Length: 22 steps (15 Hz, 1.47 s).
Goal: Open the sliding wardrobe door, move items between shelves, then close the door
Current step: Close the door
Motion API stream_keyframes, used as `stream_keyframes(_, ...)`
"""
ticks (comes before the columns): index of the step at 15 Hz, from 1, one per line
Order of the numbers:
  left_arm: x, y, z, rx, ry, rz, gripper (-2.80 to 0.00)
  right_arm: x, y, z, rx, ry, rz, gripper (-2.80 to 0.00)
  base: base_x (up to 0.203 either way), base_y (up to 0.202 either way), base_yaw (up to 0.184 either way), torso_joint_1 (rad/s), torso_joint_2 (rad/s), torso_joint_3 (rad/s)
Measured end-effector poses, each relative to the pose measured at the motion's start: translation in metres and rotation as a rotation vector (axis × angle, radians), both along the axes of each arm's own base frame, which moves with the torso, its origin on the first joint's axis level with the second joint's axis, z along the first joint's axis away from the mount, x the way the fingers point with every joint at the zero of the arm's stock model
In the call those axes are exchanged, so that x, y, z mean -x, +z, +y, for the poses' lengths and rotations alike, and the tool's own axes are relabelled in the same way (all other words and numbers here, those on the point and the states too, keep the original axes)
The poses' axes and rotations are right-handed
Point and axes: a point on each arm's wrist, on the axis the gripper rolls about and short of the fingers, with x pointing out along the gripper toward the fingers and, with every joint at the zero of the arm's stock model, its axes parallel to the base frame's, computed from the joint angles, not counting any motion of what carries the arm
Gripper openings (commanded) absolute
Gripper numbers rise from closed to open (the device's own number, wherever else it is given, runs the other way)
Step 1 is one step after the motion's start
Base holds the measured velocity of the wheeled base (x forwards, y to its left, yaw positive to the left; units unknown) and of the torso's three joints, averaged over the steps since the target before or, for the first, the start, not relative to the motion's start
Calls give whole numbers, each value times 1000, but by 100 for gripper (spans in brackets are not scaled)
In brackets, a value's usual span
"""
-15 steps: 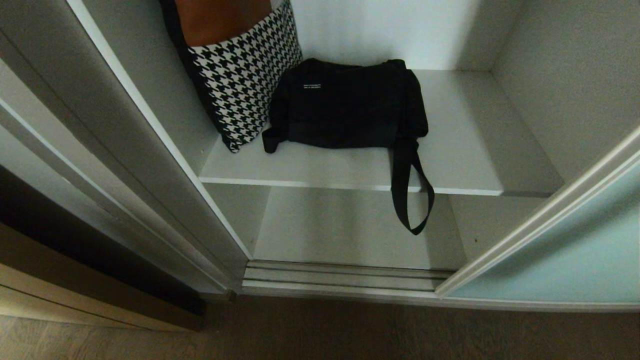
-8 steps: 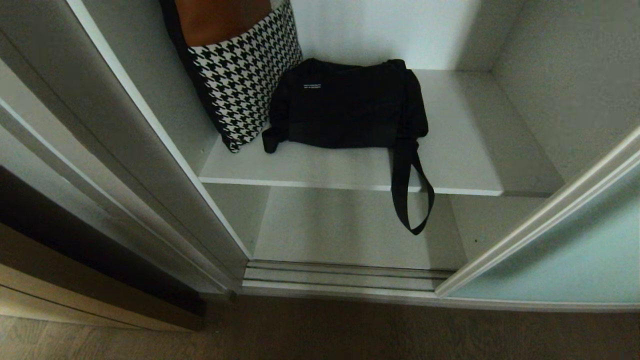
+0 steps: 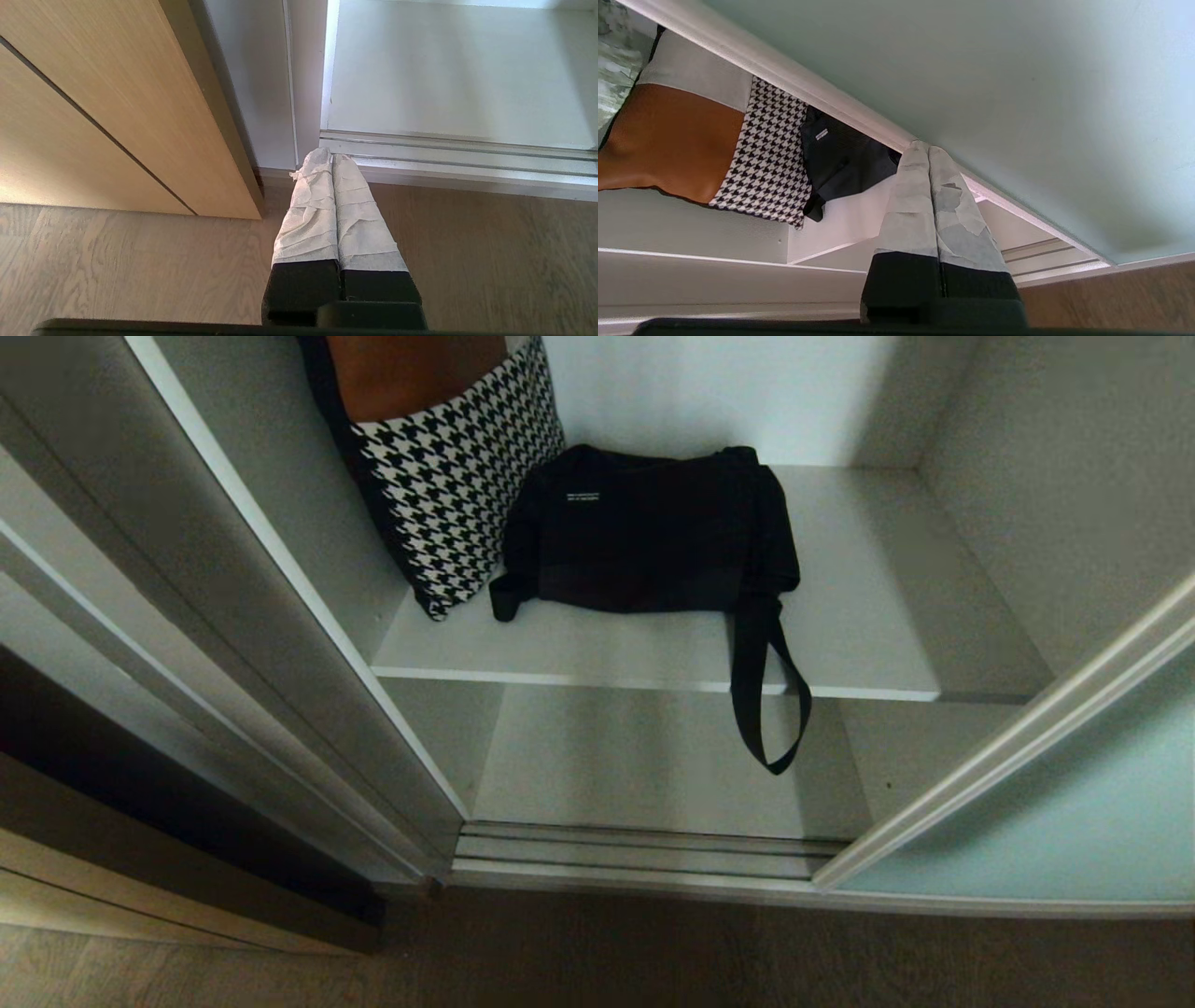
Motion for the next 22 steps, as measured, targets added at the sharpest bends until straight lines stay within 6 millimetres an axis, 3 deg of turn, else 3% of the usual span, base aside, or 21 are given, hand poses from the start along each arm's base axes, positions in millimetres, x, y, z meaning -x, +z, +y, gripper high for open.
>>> stream_keyframes(12,0,0,0,0,0,0,-280,-13,-3,-1,-5,65,25,-280,0,0,0,0,0,0)
stream_keyframes(22,0,0,0,0,0,0,-280,-16,2,8,21,303,16,-280,0,0,0,0,0,0)
